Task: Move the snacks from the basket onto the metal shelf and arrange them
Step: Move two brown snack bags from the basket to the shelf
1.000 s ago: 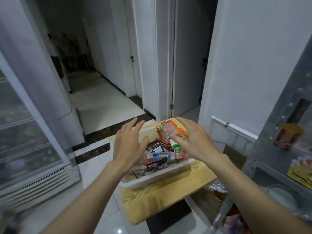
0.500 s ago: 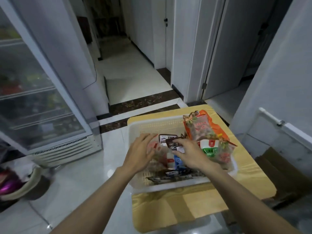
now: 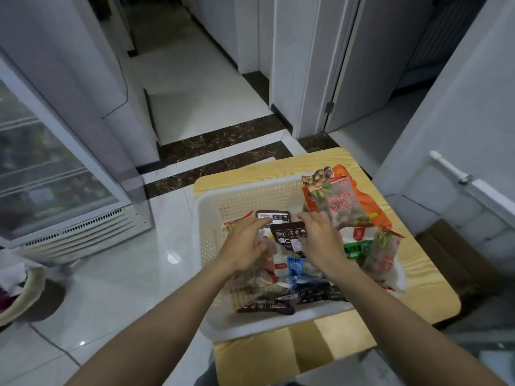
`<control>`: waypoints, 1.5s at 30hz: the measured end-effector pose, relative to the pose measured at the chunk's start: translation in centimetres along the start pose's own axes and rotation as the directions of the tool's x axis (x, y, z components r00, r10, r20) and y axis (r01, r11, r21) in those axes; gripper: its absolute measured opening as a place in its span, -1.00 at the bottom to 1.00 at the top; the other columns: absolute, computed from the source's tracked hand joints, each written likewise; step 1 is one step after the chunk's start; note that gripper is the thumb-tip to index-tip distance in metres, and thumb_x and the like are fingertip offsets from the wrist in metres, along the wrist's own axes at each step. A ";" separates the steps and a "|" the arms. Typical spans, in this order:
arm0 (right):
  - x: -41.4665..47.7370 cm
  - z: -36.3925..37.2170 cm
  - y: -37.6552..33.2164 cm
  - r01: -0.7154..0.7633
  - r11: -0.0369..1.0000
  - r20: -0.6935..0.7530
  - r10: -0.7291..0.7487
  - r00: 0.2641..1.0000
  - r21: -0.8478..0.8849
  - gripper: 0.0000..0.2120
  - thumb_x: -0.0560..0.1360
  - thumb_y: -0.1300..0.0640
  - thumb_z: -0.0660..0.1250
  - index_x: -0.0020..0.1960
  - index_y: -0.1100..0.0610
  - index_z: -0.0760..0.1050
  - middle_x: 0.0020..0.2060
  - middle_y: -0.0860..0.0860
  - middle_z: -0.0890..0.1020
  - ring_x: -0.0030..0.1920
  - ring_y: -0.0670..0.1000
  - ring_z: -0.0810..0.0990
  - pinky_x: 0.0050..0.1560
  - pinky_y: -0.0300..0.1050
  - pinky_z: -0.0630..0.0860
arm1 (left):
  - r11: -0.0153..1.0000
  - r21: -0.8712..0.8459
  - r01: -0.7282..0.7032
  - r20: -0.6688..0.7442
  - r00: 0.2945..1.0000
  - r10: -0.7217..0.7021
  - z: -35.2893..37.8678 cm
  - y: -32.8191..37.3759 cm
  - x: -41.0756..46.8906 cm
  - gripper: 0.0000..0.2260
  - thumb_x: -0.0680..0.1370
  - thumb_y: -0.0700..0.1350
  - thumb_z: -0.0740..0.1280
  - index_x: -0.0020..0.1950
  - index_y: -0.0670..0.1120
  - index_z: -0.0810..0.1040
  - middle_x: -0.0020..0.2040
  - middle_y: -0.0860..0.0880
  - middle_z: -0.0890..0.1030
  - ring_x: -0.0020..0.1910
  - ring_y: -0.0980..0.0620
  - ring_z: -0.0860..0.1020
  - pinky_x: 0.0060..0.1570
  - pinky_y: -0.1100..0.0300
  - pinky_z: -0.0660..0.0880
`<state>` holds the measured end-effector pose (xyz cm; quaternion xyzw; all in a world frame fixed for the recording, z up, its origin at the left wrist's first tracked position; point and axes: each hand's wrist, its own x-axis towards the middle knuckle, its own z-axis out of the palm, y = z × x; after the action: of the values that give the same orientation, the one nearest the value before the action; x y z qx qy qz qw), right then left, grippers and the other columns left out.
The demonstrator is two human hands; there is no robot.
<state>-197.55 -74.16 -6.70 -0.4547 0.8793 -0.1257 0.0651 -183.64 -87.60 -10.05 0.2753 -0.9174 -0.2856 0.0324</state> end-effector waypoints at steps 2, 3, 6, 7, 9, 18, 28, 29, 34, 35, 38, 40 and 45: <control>0.3 -0.2 0.0 -0.008 0.997 0.031 0.010 0.999 -0.075 -0.56 0.52 0.23 0.36 0.38 0.11 0.41 0.13 0.09 0.57 0.20 0.12 0.40 0.03 -0.03 0.46 | 1.000 -0.007 -0.029 0.032 0.999 0.029 0.2 0.3 1.2 -0.48 0.56 -0.10 0.34 0.51 0.04 0.31 0.45 -0.05 0.41 0.45 -0.08 0.29 0.42 -0.07 0.24; 0.3 -0.3 0.0 -0.006 0.994 0.050 0.011 0.999 -0.107 -0.57 0.53 0.22 0.36 0.38 0.10 0.40 0.09 0.11 0.58 0.18 0.13 0.42 0.04 -0.02 0.46 | 0.999 -0.015 -0.045 0.043 0.998 0.046 0.4 0.5 1.8 -0.49 0.56 -0.08 0.35 0.50 0.04 0.32 0.43 -0.06 0.43 0.42 -0.09 0.33 0.39 -0.06 0.27; 0.5 -0.5 0.3 -0.018 0.999 0.078 0.022 0.997 -0.050 -0.66 0.53 0.16 0.38 0.29 0.08 0.49 0.01 0.12 0.55 0.11 0.17 0.48 0.05 0.00 0.46 | 0.995 -0.018 -0.096 0.050 0.994 0.097 0.8 0.9 3.1 -0.51 0.54 -0.05 0.39 0.46 0.06 0.37 0.36 -0.03 0.50 0.34 -0.07 0.41 0.29 -0.06 0.38; 0.7 -0.5 0.5 -0.017 0.999 0.062 0.015 0.998 0.027 -0.73 0.52 0.14 0.40 0.22 0.09 0.53 0.00 0.12 0.55 0.08 0.18 0.50 0.05 0.00 0.45 | 0.994 -0.021 -0.109 0.049 0.993 0.110 1.0 0.9 3.5 -0.51 0.53 -0.05 0.40 0.44 0.07 0.38 0.34 -0.02 0.52 0.32 -0.06 0.42 0.26 -0.04 0.40; 1.0 -0.8 0.9 0.022 0.972 0.027 -0.029 0.999 0.234 -0.86 0.51 0.17 0.42 0.06 0.14 0.56 -0.08 0.10 0.61 -0.01 0.15 0.56 0.00 0.03 0.49 | 0.989 -0.075 -0.124 0.036 0.991 0.127 1.0 1.1 3.9 -0.54 0.48 -0.07 0.46 0.36 0.02 0.45 0.24 -0.03 0.56 0.23 -0.05 0.48 0.15 0.05 0.43; 2.3 -3.8 1.6 -0.008 0.610 -0.031 0.053 0.998 0.793 -0.75 0.51 0.14 0.42 0.16 0.14 0.52 0.06 0.02 0.64 0.07 -0.01 0.63 0.10 -0.03 0.59 | 0.650 -0.754 -0.098 -0.191 0.979 -0.075 -4.0 4.4 4.6 -0.78 0.36 -0.29 0.55 -0.18 -0.08 0.54 -0.20 0.01 0.60 -0.19 0.11 0.55 -0.15 0.12 0.54; 0.9 -4.8 3.0 -0.050 0.379 -0.009 0.151 0.989 0.924 -0.58 0.46 0.25 0.47 0.29 0.17 0.50 0.02 -0.09 0.69 0.03 -0.09 0.68 -0.05 -0.14 0.64 | 0.488 -0.872 0.025 -0.025 0.995 -0.097 -4.9 7.4 4.4 -0.46 0.42 -0.13 0.52 0.33 0.05 0.42 0.13 -0.12 0.62 0.11 -0.02 0.62 0.02 0.04 0.60; 0.9 -5.1 3.1 -0.057 0.355 -0.013 0.192 0.981 0.933 -0.59 0.45 0.22 0.48 0.28 0.14 0.51 0.02 -0.07 0.69 0.02 -0.06 0.69 -0.05 -0.09 0.64 | 0.509 -0.859 0.057 0.021 0.997 -0.077 -4.4 7.6 4.2 -0.44 0.44 -0.14 0.51 0.38 0.05 0.38 0.13 -0.12 0.62 0.09 0.00 0.63 0.00 0.09 0.61; 0.4 -6.1 2.6 -0.036 0.340 -0.082 0.326 0.942 0.940 -0.65 0.45 0.15 0.49 0.20 0.05 0.51 -0.02 -0.11 0.68 -0.06 -0.19 0.67 -0.13 -0.25 0.60 | 0.660 -0.750 -0.042 -0.171 0.976 -0.132 -2.3 9.7 3.8 -0.66 0.48 -0.23 0.47 0.20 -0.06 0.48 0.05 -0.10 0.60 -0.06 0.03 0.58 -0.08 0.18 0.58; 0.3 -6.0 2.5 -0.032 0.342 -0.092 0.338 0.937 0.939 -0.66 0.45 0.14 0.49 0.18 0.01 0.51 -0.03 -0.12 0.67 -0.05 -0.20 0.66 -0.11 -0.24 0.59 | 0.691 -0.720 -0.069 -0.202 0.973 -0.114 -2.1 10.1 3.9 -0.73 0.49 -0.23 0.46 0.14 -0.08 0.52 0.04 -0.07 0.60 -0.05 0.03 0.57 -0.07 0.17 0.56; 0.2 -5.6 2.2 -0.028 0.364 -0.105 0.340 0.935 0.931 -0.70 0.43 0.03 0.51 0.12 -0.08 0.53 0.03 -0.11 0.67 0.06 -0.12 0.64 0.11 -0.06 0.59 | 0.692 -0.717 -0.084 -0.166 0.985 -0.052 -1.6 11.0 3.9 -0.78 0.56 -0.19 0.38 0.20 -0.07 0.58 0.12 0.01 0.63 0.07 0.11 0.58 0.06 0.20 0.54; 0.2 -5.5 2.1 -0.015 0.397 -0.112 0.295 0.949 0.918 -0.75 0.45 -0.05 0.47 0.11 -0.10 0.56 0.06 -0.12 0.66 0.11 -0.12 0.62 0.19 -0.01 0.58 | 0.631 -0.774 -0.060 -0.104 0.994 -0.034 -1.8 11.6 3.6 -0.68 0.58 -0.17 0.35 0.33 -0.05 0.50 0.18 0.03 0.61 0.13 0.17 0.57 0.13 0.27 0.52; -0.1 -5.4 2.5 -0.040 0.433 -0.040 0.175 0.984 0.901 -0.69 0.55 -0.11 0.32 0.21 0.01 0.61 0.00 -0.16 0.67 0.04 -0.19 0.62 0.23 -0.02 0.53 | 0.570 -0.822 0.003 -0.073 0.991 -0.110 -1.8 10.7 3.7 -0.82 0.60 -0.08 0.31 0.20 0.08 0.51 0.07 0.01 0.64 0.07 0.10 0.61 0.13 0.12 0.56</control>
<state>-200.66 -71.85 -2.22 -0.2854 0.7087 -0.5958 0.2475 -191.56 -83.11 -3.09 0.2742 -0.6682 -0.6621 0.1999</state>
